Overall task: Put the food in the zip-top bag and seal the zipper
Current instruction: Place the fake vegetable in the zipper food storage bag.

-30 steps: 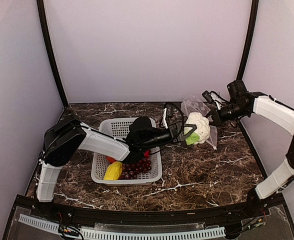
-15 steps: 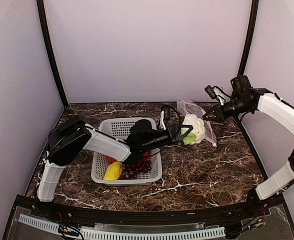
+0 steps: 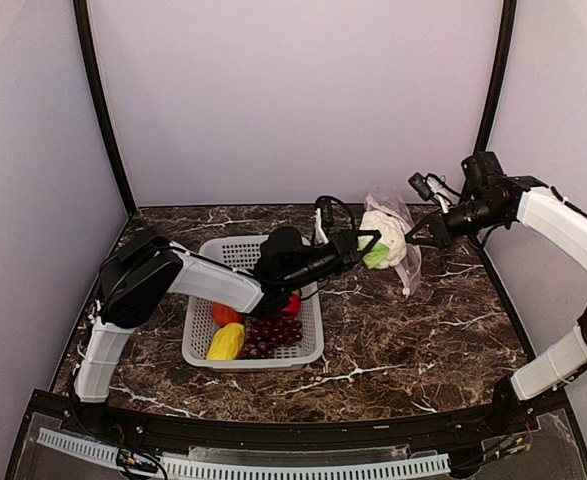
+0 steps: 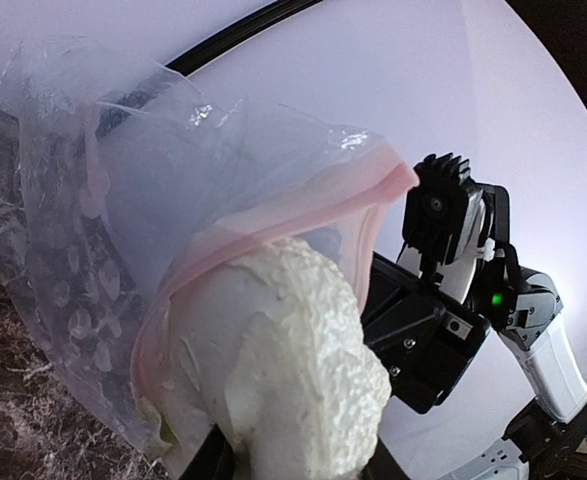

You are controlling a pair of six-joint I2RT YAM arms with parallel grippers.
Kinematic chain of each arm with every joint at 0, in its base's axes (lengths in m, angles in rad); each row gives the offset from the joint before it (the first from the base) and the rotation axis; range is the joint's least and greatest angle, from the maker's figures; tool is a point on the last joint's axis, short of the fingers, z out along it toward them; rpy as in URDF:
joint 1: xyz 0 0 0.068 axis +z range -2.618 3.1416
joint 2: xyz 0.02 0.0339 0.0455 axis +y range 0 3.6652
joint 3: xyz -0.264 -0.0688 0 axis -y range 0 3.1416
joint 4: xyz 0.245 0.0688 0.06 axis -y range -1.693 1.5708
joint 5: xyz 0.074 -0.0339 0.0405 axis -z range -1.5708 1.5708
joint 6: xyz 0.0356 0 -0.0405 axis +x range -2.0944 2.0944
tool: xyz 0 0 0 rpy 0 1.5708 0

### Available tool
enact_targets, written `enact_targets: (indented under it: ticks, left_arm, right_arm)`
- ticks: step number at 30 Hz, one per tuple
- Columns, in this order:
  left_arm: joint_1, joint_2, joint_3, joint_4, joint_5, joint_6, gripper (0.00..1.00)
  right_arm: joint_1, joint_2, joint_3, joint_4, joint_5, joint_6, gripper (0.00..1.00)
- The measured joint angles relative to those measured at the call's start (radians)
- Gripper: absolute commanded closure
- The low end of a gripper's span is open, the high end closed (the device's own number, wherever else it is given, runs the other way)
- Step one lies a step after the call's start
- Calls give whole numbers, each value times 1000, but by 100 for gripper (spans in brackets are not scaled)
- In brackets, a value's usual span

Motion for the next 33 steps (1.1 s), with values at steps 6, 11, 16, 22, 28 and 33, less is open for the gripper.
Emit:
enact_targets:
  ticks: [6, 11, 16, 22, 28, 33]
  left_arm:
    - [8, 31, 109, -73, 42, -6, 99]
    - [10, 38, 163, -172, 63, 27, 99]
    - [10, 38, 194, -231, 82, 42, 99]
    - [9, 45, 187, -306, 98, 38, 99]
    - [8, 34, 121, -301, 99, 36, 99]
    - [8, 34, 115, -286, 138, 43, 99]
  right_arm:
    - [-11, -3, 3, 4, 0, -2, 100]
    - [-18, -11, 7, -14, 24, -5, 100]
    - [-17, -37, 41, -41, 50, -3, 100]
    - [2, -75, 75, -38, 41, 1, 100]
    - [4, -74, 55, -39, 108, 5, 100]
    - [4, -56, 45, -29, 118, 4, 100]
